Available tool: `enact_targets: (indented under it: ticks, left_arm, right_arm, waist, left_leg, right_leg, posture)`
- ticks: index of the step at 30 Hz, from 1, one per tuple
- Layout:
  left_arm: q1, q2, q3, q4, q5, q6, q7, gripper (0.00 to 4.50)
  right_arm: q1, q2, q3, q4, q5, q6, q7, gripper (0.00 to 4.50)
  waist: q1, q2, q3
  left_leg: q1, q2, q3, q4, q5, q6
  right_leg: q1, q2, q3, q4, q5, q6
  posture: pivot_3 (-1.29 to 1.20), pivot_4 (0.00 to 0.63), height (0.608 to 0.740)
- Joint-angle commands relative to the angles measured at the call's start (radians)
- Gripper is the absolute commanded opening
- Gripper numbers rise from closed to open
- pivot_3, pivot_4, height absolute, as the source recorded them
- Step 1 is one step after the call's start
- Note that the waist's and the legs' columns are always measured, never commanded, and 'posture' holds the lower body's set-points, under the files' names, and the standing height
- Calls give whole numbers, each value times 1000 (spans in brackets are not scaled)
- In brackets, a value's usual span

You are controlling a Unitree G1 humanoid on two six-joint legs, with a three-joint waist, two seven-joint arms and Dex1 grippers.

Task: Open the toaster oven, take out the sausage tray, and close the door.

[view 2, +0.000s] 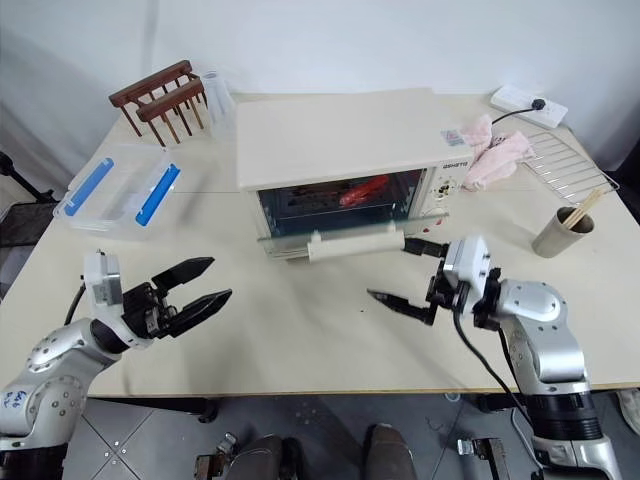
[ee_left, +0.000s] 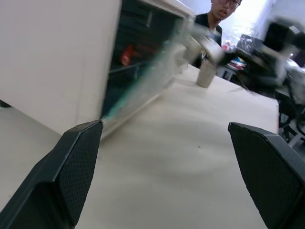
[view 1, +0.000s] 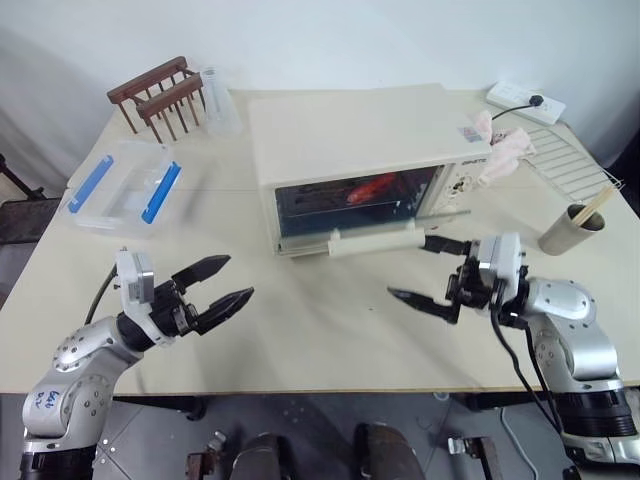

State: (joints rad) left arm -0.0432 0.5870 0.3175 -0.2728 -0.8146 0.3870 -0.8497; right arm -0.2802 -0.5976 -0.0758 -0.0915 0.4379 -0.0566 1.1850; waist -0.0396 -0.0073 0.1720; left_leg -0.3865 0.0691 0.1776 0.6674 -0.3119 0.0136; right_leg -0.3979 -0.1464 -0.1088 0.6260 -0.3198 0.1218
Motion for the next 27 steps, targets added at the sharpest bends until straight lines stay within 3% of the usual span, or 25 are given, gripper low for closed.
enact_targets:
  ticks: [1, 4, 14, 27]
  left_arm:
    - [-57, -25, 39, 20, -61, 8, 8, 4082]
    - [-144, -46, 14, 63, -64, 24, 13, 3315]
    - [-378, -129, -134, 206, 43, -8, -45, 133]
    - [-435, -205, -236, 293, 142, -50, -118, 59]
  right_arm:
    - [-28, -7, 9, 14, -53, -177, 42, 4500]
    - [-71, 7, 7, 70, -69, -242, 37, 4500]
    - [-115, 2, 45, 148, -88, -349, 64, 4500]
    - [14, -45, -10, 119, -95, -378, 9, 4500]
  waist:
    - [2, 0, 0]
    - [10, -1, 1]
    - [12, -2, 1]
    - [21, -3, 2]
  left_leg:
    - [0, 0, 0, 0, 0, 0]
    - [0, 0, 0, 1, 0, 0]
    - [-1, -1, -1, 1, 0, 0]
    - [-1, -1, -2, 4, 0, 0]
  right_leg:
    - [0, 0, 0, 0, 0, 0]
    - [0, 0, 0, 0, 0, 0]
    - [1, 0, 0, 0, 1, 1]
    - [2, 0, 0, 0, 1, 2]
  posture:
    - [0, 150, 740]
    - [0, 150, 740]
    - [0, 150, 740]
    - [0, 150, 740]
